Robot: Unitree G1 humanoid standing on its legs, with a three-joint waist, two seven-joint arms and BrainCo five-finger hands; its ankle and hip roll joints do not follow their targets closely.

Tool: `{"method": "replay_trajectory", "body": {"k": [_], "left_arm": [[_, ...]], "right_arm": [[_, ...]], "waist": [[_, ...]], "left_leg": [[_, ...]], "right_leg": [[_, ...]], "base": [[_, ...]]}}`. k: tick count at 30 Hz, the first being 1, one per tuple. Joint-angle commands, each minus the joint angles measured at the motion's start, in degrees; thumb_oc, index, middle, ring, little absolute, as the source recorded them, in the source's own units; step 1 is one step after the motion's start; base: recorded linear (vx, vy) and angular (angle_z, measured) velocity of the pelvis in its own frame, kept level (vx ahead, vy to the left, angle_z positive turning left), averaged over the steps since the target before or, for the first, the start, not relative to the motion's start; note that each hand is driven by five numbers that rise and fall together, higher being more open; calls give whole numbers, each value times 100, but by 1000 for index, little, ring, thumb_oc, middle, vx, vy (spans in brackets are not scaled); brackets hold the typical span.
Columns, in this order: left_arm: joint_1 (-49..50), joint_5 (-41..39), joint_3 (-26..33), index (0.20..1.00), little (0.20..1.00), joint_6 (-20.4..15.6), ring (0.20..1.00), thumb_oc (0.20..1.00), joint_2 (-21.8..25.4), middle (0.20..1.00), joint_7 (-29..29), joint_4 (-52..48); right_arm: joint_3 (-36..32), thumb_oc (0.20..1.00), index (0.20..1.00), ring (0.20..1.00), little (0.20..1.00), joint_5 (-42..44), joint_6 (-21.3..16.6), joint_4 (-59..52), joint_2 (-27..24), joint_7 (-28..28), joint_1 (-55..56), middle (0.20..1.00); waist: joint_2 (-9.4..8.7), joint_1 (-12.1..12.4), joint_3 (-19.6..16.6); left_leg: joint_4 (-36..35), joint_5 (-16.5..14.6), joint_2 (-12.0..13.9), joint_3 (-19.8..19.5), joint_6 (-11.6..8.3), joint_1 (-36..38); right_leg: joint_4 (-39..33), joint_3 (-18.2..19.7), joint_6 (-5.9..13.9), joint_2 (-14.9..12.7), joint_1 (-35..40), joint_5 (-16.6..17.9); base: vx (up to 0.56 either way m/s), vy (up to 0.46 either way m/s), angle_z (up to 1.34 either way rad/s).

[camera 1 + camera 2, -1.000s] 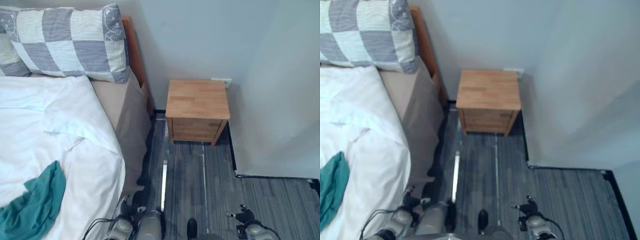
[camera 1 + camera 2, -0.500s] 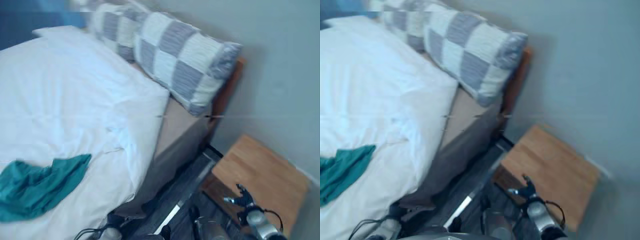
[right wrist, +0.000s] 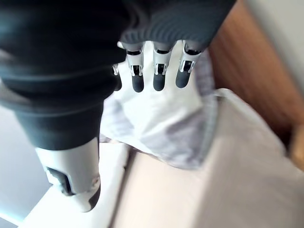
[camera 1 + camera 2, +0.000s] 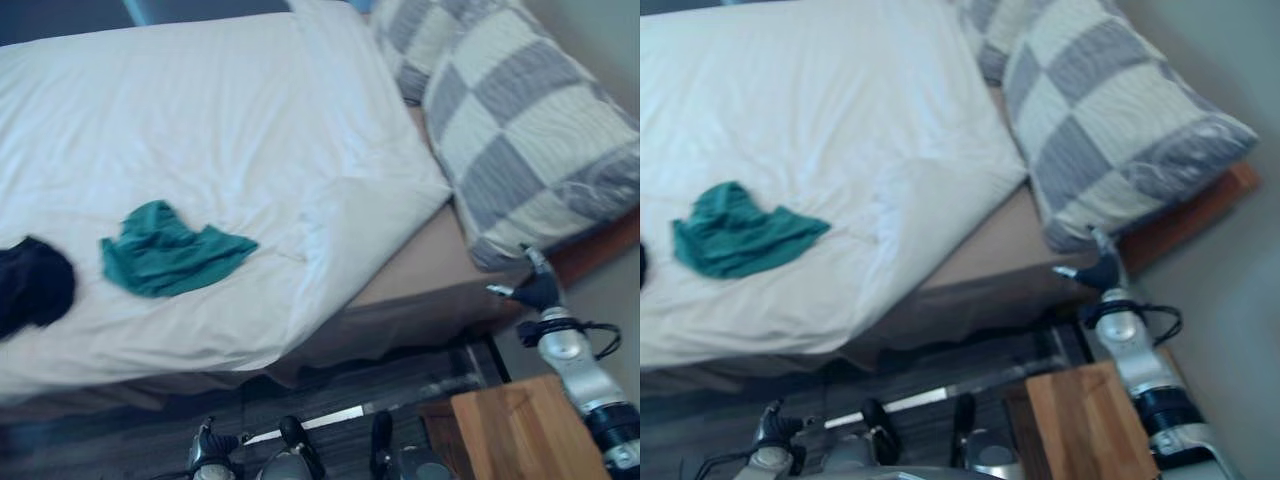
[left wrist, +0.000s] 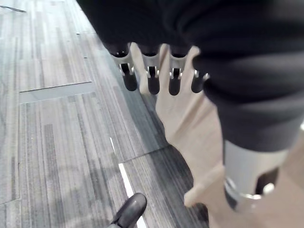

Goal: Tidy up the quilt and then pick up the clothes from the bed and put them into the laundry hamper.

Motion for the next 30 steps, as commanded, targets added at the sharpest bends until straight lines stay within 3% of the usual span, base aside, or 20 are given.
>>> {"method": "replay_trajectory", "body": {"k": [1,4,5,6,7,9,11,14,21,25,26,27,30], "left_arm": [[135,89,-115,1000,1000,-21,1000,1000,301,1000,-51,256],[143,145,-184,1000,1000,-14,1000,1000,329,1000,-157,280],[95,192,-287,1000,1000,-13,1000,1000,439,1000,-131,182],[57,288,-345,1000,1000,-13,1000,1000,522,1000,-80,141],[-30,362,-431,1000,1000,-72,1000,1000,531,1000,-84,101],[-131,491,-557,1000,1000,-127,1000,1000,570,1000,-139,36],[-239,676,-658,1000,1000,-174,1000,1000,737,1000,-160,31],[-476,868,-811,1000,1000,-207,1000,1000,896,1000,-91,-76],[-806,980,-1142,1000,1000,-284,1000,1000,965,1000,-87,-402],[-967,976,-1320,1000,1000,-320,1000,1000,903,1000,-20,-474],[-954,963,-1335,1000,1000,-332,1000,1000,871,1000,-4,-509],[-921,947,-1330,1000,1000,-338,1000,1000,850,1000,-3,-539],[-787,1077,-1339,1000,1000,-329,1000,1000,803,1000,-43,-502]], "right_arm": [[-474,1000,1000,1000,1000,-451,-214,64,-512,-286,-494,1000],[-461,1000,1000,1000,1000,-537,-199,76,-630,-289,-624,1000],[-360,1000,1000,1000,1000,-689,-149,-17,-740,-342,-851,1000],[-290,1000,1000,1000,1000,-805,-130,-72,-793,-403,-1013,1000],[-180,1000,1000,1000,1000,-878,-171,-165,-788,-480,-1213,1000],[-185,1000,1000,1000,1000,-1028,-112,-501,-930,-486,-1211,1000],[-81,1000,1000,1000,1000,-1240,-108,-716,-1073,-478,-1316,1000],[381,1000,1000,1000,1000,-1364,-169,-827,-1051,-480,-1907,1000],[1251,1000,1000,1000,1000,-1623,-135,-563,-750,-301,-2596,1000],[1487,1000,1000,1000,1000,-1795,179,901,-706,-509,-2808,1000],[1346,460,460,460,460,-1697,220,1178,-707,-583,-2691,460],[1213,200,200,200,200,-1626,248,1307,-747,-599,-2573,200],[993,200,200,200,200,-1596,207,1443,-960,-531,-2147,200]], "waist": [[-59,28,-199],[-64,60,-184],[-89,-31,67],[-42,-107,230],[1,-116,344],[41,-207,449],[31,-229,443],[3,-186,459],[217,-132,660],[411,-189,822],[457,-215,849],[495,-234,869],[598,-310,888]], "left_leg": [[-537,284,-284,-355,127,325],[-792,195,-458,-489,274,500],[-879,133,-623,-567,440,571],[-913,115,-574,-627,450,573],[-917,94,-576,-744,425,547],[-861,212,-615,-926,348,441],[-819,107,-659,-1172,297,416],[-733,104,-638,-1149,248,244],[-746,360,-487,-1226,124,-129],[-832,497,-422,-1205,42,-329],[-838,502,-428,-1203,36,-350],[-834,509,-428,-1189,28,-370],[-842,516,-420,-1154,10,-384]], "right_leg": [[726,214,819,-573,276,-838],[1413,157,912,-683,142,-907],[2810,396,1165,-929,-595,-356],[3287,694,1205,-839,-997,-324],[3267,1035,1122,-679,-1353,-523],[1945,1555,982,-463,-1314,-578],[873,1946,1017,-581,-1062,-484],[809,2019,1007,-543,-1268,-175],[758,1887,865,-449,-1542,-118],[871,1840,808,-384,-1816,-143],[900,1845,804,-377,-1856,-147],[915,1865,804,-371,-1889,-148],[922,1892,799,-352,-1934,-163]], "base": [[141,74,54],[141,113,66],[-38,152,70],[-45,152,75],[-10,13,73],[61,-142,75],[107,-148,107],[-14,-173,75],[-1,-113,7],[-10,-73,2],[-5,-48,-8],[-2,-29,-11],[0,-10,-11]]}}
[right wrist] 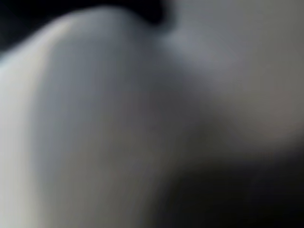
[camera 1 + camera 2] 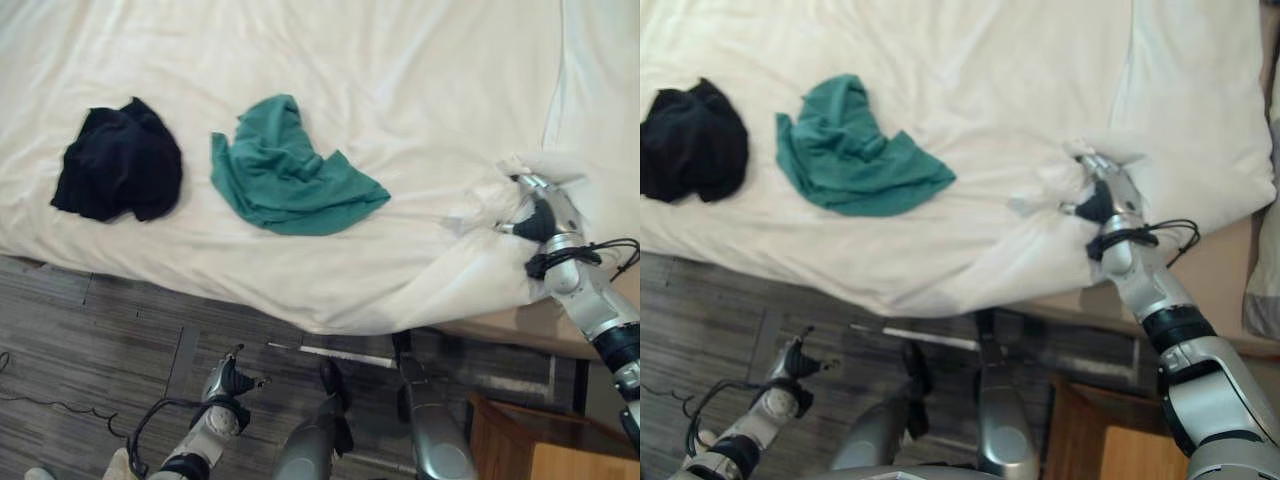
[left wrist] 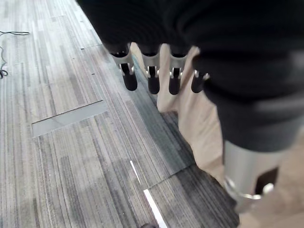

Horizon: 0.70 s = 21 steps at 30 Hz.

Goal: Tidy up the quilt and then pick up the clothes from the bed and put them into the laundry hamper.

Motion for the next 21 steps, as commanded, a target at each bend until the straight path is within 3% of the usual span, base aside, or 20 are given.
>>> {"method": "replay_trajectory", "body": {"k": [1,5,8,11,12,17,19,21], "left_arm": [[122,361,-56,1000,1000,-15,1000,1000,53,1000,123,313],[204,655,27,1000,1000,120,1000,1000,3,1000,106,628],[254,685,184,1000,1000,187,1000,1000,-80,1000,82,717],[275,627,311,1000,1000,211,1000,1000,-189,1000,62,722],[282,600,347,1000,1000,228,1000,1000,-215,1000,54,736],[401,484,497,1000,1000,309,1000,1000,-339,1000,33,826],[446,374,460,1000,1000,335,1000,1000,-402,1000,-6,867],[479,265,495,1000,1000,369,1000,1000,-425,1000,-57,874]], "right_arm": [[-278,200,200,200,200,96,256,428,-439,-23,157,200],[-759,200,200,200,200,87,184,86,-540,78,1047,200],[-1437,200,200,200,200,229,160,-58,-252,62,2088,200],[-2052,200,200,200,200,475,174,-15,396,28,3136,200],[-2150,1000,1000,1000,1000,530,214,76,609,12,3356,1000],[-2912,1000,1000,1000,1000,1604,265,952,1618,-115,4150,1000],[-3405,1000,1000,1000,1000,2877,8,1305,1945,-172,4187,1000],[-3818,1000,1000,1000,1000,3576,-101,1470,2039,-216,4228,1000]], "waist": [[120,-139,-113],[129,-281,-182],[85,-393,-328],[1,-519,-518],[-38,-524,-587],[-190,-654,-885],[-234,-714,-1014],[-266,-774,-1075]], "left_leg": [[90,50,551,205,-365,-79],[67,26,570,232,-393,50],[24,-19,589,219,-396,251],[-15,-76,600,223,-401,488],[-15,-85,607,227,-402,542],[-15,-197,643,257,-415,832],[-15,-216,643,312,-417,888],[-15,-254,659,335,-421,956]], "right_leg": [[862,202,397,-215,106,-1336],[741,241,394,-186,241,-1336],[619,255,382,-169,486,-1349],[509,246,380,-165,735,-1342],[454,248,378,-160,808,-1313],[266,262,432,-197,1155,-1271],[233,313,452,-208,1216,-1227],[241,317,475,-214,1276,-1243]], "base": [[4,-11,-17],[22,-11,0],[80,-1,9],[102,10,1],[104,11,4],[88,22,-11],[74,42,-25],[46,48,-15]]}}
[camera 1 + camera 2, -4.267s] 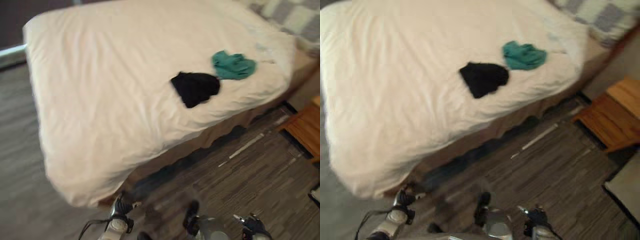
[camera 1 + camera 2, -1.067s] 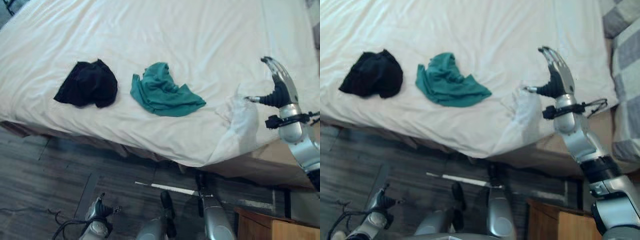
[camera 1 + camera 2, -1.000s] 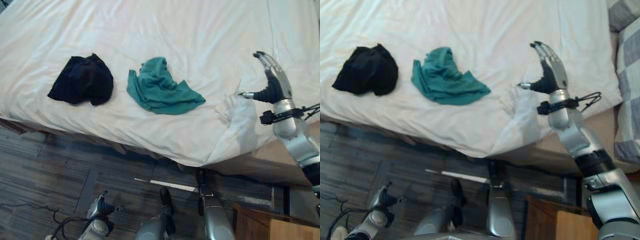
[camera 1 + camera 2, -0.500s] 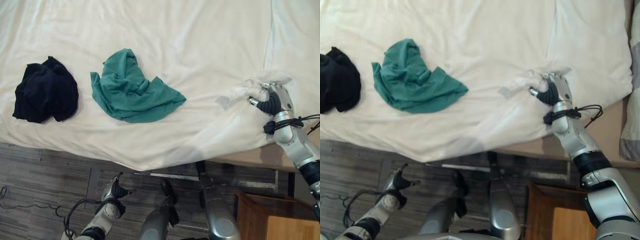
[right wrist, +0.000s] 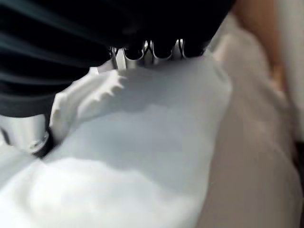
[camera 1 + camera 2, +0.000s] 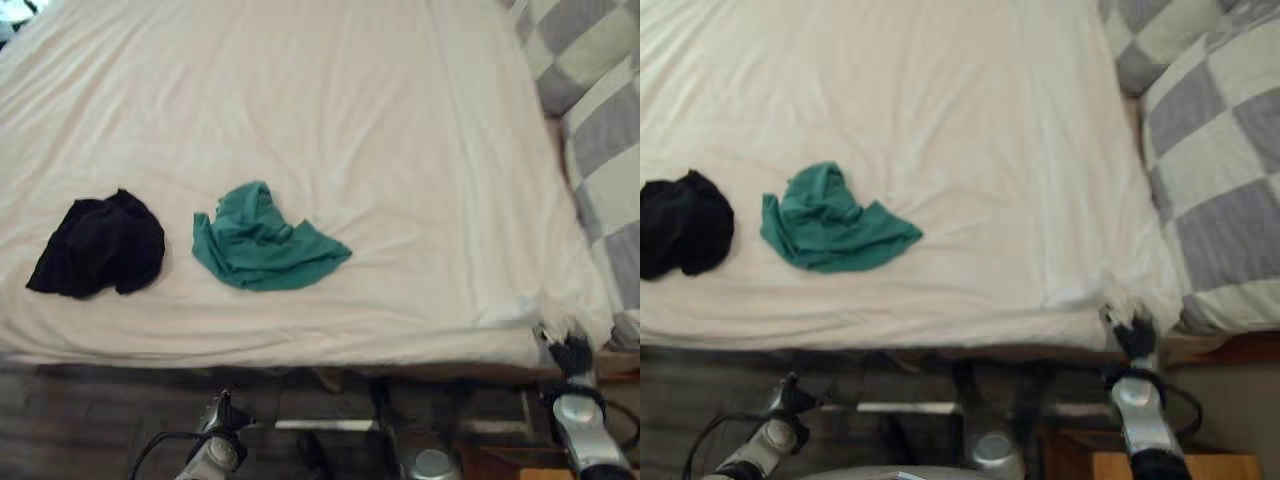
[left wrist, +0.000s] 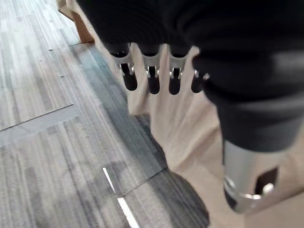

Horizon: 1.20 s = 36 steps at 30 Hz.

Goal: Tidy up the quilt and then pick up the clothes from the bed and put them into the laundry hamper.

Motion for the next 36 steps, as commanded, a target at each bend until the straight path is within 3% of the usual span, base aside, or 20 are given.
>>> {"method": "replay_trajectory", "body": {"k": [1,7,8,9,15,17,22,27,30,36], "left_arm": [[96,-195,193,1000,1000,101,1000,1000,-10,1000,-26,207],[76,-365,207,1000,1000,99,1000,1000,-171,1000,59,281],[92,-387,210,1000,1000,81,1000,1000,-251,1000,66,310],[98,-377,197,1000,1000,75,1000,1000,-281,1000,61,309],[8,-343,-12,1000,1000,58,1000,1000,-284,1000,-7,273],[-147,-366,-108,1000,1000,42,1000,1000,-227,1000,-10,252],[-588,-542,-424,1000,1000,22,1000,1000,-76,1000,67,134],[-706,-632,-343,1000,1000,76,1000,1000,-76,1000,167,154],[-622,-548,-225,1000,1000,85,1000,1000,-121,1000,272,235],[-377,-666,110,1000,1000,37,1000,1000,-125,1000,540,343]], "right_arm": [[-929,1000,1000,1000,1000,1472,201,605,-457,-304,608,1000],[-1697,1000,1000,1000,1000,1371,-35,-34,-889,-1049,540,1000],[-1868,238,238,238,238,1100,-188,-703,-1084,-1293,447,238],[-1881,200,200,200,200,944,-236,-1017,-1130,-1389,359,200],[-1191,200,200,200,200,-17,-258,-2655,-1420,-1527,-656,200],[-719,200,200,200,200,-173,-206,-2628,-1548,-1531,-1221,200],[24,200,200,200,200,49,-47,-1884,-1519,-1639,-2183,200],[22,200,200,200,200,534,-116,-1189,-937,-1663,-1903,200],[3,200,200,200,200,791,-162,-258,-402,-1454,-1094,200],[594,200,200,200,200,355,186,1056,421,-673,594,200]], "waist": [[192,-268,-20],[184,-316,-130],[195,-307,-130],[211,-300,-121],[347,-157,115],[391,-74,331],[486,7,850],[575,-91,1028],[549,-148,1071],[471,-392,924]], "left_leg": [[5,87,524,1,-288,-141],[5,27,523,-12,-288,-35],[5,5,508,-21,-277,-20],[5,-3,501,-26,-276,-24],[5,37,502,-94,-267,-162],[89,114,490,-123,-265,-353],[976,-135,514,-135,-273,-1126],[1571,-380,608,-78,-219,-1590],[1857,-564,652,-105,-151,-1711],[1635,-617,522,-92,-223,-1276]], "right_leg": [[278,134,618,-394,273,-873],[235,124,642,-420,383,-900],[224,135,641,-435,390,-918],[215,147,638,-437,386,-921],[369,186,579,-411,168,-1044],[589,218,543,-394,-72,-1072],[1400,291,480,-398,-813,-1260],[1967,399,442,-410,-1378,-1374],[2208,425,430,-395,-1529,-1440],[1597,299,513,-504,-853,-1294]], "base": [[60,47,-12],[55,26,-8],[24,0,-10],[38,4,-16],[-37,-15,1],[-181,-61,8],[-175,-75,15],[-93,-8,7],[-37,10,-25],[53,56,8]]}}
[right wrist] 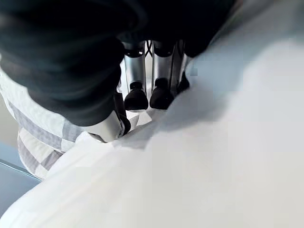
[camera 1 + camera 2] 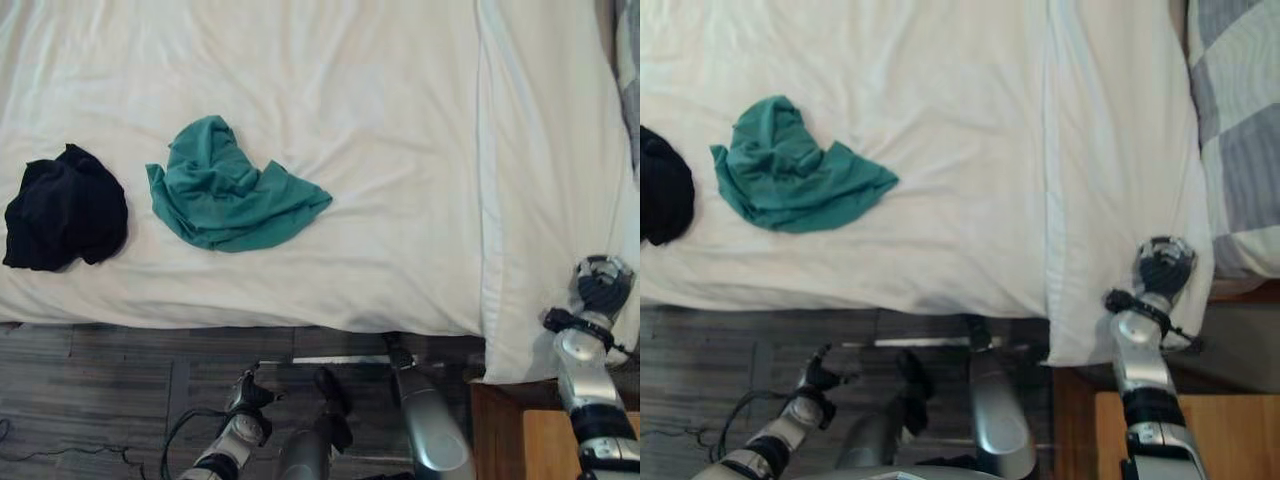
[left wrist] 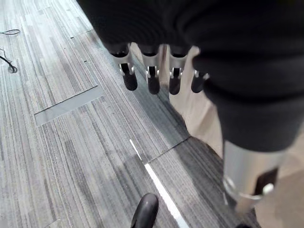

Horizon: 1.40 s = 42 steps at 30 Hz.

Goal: Tidy up the quilt and then pick up the clothes from the bed and put them into the laundry hamper.

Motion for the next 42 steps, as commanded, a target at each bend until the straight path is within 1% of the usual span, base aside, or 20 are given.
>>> {"method": "replay_trajectory", "body": {"k": [1,2,3,4,6,12,16,17,19,21,22,23,25,28,29,32,35,36,38,42], "left_arm": [[318,-143,272,1000,1000,-79,1000,1000,210,1000,329,158],[346,-172,254,1000,1000,-83,1000,1000,186,1000,361,131],[357,-208,241,1000,1000,-109,1000,1000,171,1000,392,119],[336,-239,213,1000,1000,-132,1000,1000,157,1000,376,112],[258,-339,184,1000,1000,-177,1000,1000,100,1000,353,144],[224,-196,5,1000,1000,-248,1000,1000,-19,1000,306,346],[187,-139,43,1000,1000,-191,1000,1000,-3,1000,236,462],[110,-44,66,1000,1000,-57,1000,1000,106,1000,174,574],[133,5,167,1000,1000,-13,1000,1000,220,1000,109,594],[231,2,265,1000,1000,30,1000,1000,306,1000,-5,606],[237,2,268,1000,1000,31,1000,1000,309,1000,-8,603],[305,70,265,1000,1000,101,1000,1000,337,1000,-71,642],[390,171,221,1000,1000,155,1000,1000,260,1000,-88,699],[326,390,55,1000,1000,72,1000,1000,156,1000,-125,710],[208,475,-35,1000,1000,32,1000,1000,89,1000,-143,681],[52,416,-143,1000,1000,53,1000,1000,37,1000,-83,631],[124,422,-137,1000,1000,35,1000,1000,-53,1000,-117,657],[189,409,-221,1000,1000,-8,1000,1000,-111,1000,-150,586],[148,319,-294,1000,1000,-54,1000,1000,-159,1000,-158,510],[-136,277,-442,1000,1000,-102,1000,1000,-193,1000,-317,223]], "right_arm": [[528,200,200,200,200,89,1015,1935,695,650,1703,200],[721,200,200,200,200,-22,1130,2207,729,758,1693,200],[922,906,906,906,906,-107,1207,2523,789,885,1686,906],[1124,1000,1000,1000,1000,-226,1268,2776,801,1027,1653,1000],[1474,1000,1000,1000,1000,-543,1437,3313,833,1280,1553,1000],[2203,1000,1000,1000,1000,-1363,1573,3306,727,1809,1129,1000],[2005,1000,1000,1000,1000,-1217,1596,3172,719,1852,1041,1000],[2053,1000,1000,1000,1000,-1229,1611,2918,836,1868,944,1000],[2157,1000,1000,1000,1000,-1214,1583,2763,841,1878,831,1000],[2243,1000,1000,1000,1000,-1206,1538,2708,860,1918,776,1000],[2248,1000,1000,1000,1000,-1205,1536,2710,861,1918,778,1000],[2357,1000,1000,1000,1000,-1122,1462,2597,911,1969,775,1000],[2471,1000,1000,1000,1000,-1038,1427,2671,959,2000,718,1000],[2454,1000,1000,1000,1000,-911,1411,2800,962,2008,621,1000],[2743,1000,1000,1000,1000,-1098,1442,2788,875,2007,329,1000],[2814,1000,1000,1000,1000,-1119,1463,2843,878,2016,239,1000],[2769,1000,1000,1000,1000,-1136,1514,2894,906,2067,269,1000],[2798,1000,1000,1000,1000,-1165,1545,2817,871,2130,311,1000],[2756,1000,1000,1000,1000,-1199,1557,2727,787,2178,356,1000],[2829,1000,1000,1000,1000,-1461,1559,2405,807,2366,448,1000]], "waist": [[61,-325,-301],[16,-301,-321],[-39,-234,-318],[-97,-136,-326],[-194,11,-409],[-273,268,-1052],[-281,281,-1267],[-384,349,-1163],[-396,473,-1173],[-388,533,-1210],[-388,538,-1207],[-390,483,-1226],[-389,425,-1235],[-295,327,-1083],[-264,394,-809],[-331,445,-734],[-234,388,-914],[-131,408,-1087],[-65,451,-1241],[-100,406,-1276]], "left_leg": [[1196,-656,406,-114,-243,-332],[1379,-647,402,-122,-256,-291],[1638,-573,396,-234,-301,-272],[1868,-445,329,-486,-376,-297],[1968,-366,337,-935,-476,-291],[-19,501,1659,-1016,-750,330],[-251,453,1551,-750,-907,512],[-47,234,1305,-470,-830,537],[-130,169,1247,-1,-760,666],[-343,158,1158,291,-704,813],[-359,163,1161,300,-709,832],[-500,172,958,413,-583,907],[-466,-4,606,307,-469,934],[603,-449,331,170,-404,606],[2339,-142,399,179,-562,-23],[2923,-127,662,-201,-670,-564],[1867,-116,1089,-30,-584,-70],[516,231,1322,-181,-584,169],[-118,598,1500,-642,-729,248],[-299,233,1062,-831,-722,374]], "right_leg": [[714,110,665,-581,330,-1091],[612,107,665,-608,477,-1065],[548,123,641,-603,609,-1011],[488,150,613,-607,703,-953],[249,129,630,-773,928,-860],[-374,124,1163,-1610,1431,-760],[-567,-96,1409,-2043,1547,-289],[-434,-585,1322,-2310,1336,321],[-160,-1738,1180,-2301,1270,58],[344,-2237,1116,-1844,1365,-483],[377,-2226,1113,-1842,1356,-512],[773,-2055,1065,-1066,1309,-990],[495,-1673,873,-390,1541,-1351],[114,-1132,576,-331,1745,-1438],[-95,-802,290,-382,1759,-1381],[-393,-764,342,-666,1954,-1260],[-499,-829,591,-970,2041,-1272],[-534,-785,785,-1202,2100,-1303],[-664,-734,926,-1461,2192,-1257],[-495,-688,1193,-2055,1940,-510]], "base": [[127,106,26],[106,108,16],[79,125,2],[52,144,-10],[40,230,-2],[113,565,0],[49,568,-20],[-92,604,-39],[-75,622,-93],[10,406,-120],[31,466,-94],[81,434,-53],[139,443,-35],[72,265,39],[-33,194,66],[30,317,-37],[214,547,24],[302,719,0],[265,827,9],[64,609,-12]]}}
